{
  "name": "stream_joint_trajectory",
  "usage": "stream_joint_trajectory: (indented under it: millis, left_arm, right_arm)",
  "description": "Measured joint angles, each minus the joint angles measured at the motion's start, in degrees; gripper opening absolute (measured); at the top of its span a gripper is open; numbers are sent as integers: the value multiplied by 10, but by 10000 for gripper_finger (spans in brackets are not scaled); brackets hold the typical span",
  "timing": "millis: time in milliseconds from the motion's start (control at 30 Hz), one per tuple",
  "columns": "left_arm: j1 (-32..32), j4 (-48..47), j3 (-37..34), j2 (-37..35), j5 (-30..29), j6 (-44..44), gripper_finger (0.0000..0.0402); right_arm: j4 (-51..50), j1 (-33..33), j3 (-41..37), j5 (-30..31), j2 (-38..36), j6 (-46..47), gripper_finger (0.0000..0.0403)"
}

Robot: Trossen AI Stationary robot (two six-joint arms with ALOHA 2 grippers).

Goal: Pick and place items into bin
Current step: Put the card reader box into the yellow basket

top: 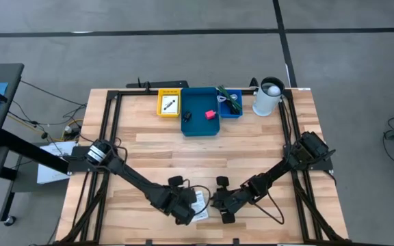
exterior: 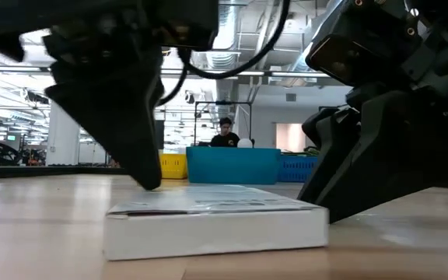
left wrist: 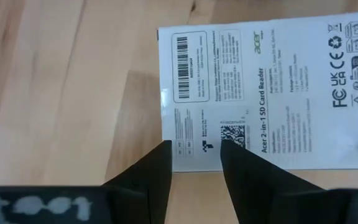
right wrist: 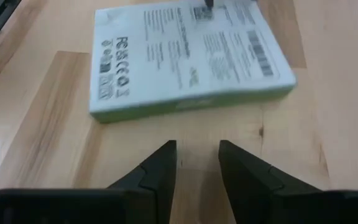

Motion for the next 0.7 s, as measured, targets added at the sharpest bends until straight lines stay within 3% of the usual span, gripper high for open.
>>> stream_joint_trajectory:
  millis: [500, 700]
  left_arm:
    - [-46, -32, 1, 0, 11, -66, 130]
    - [-61, -70, 1, -1, -17, -87, 130]
  right_arm:
    - [8, 0, -1, -12, -1, 0, 118]
    - [9, 0, -1, -13, -1, 0, 118]
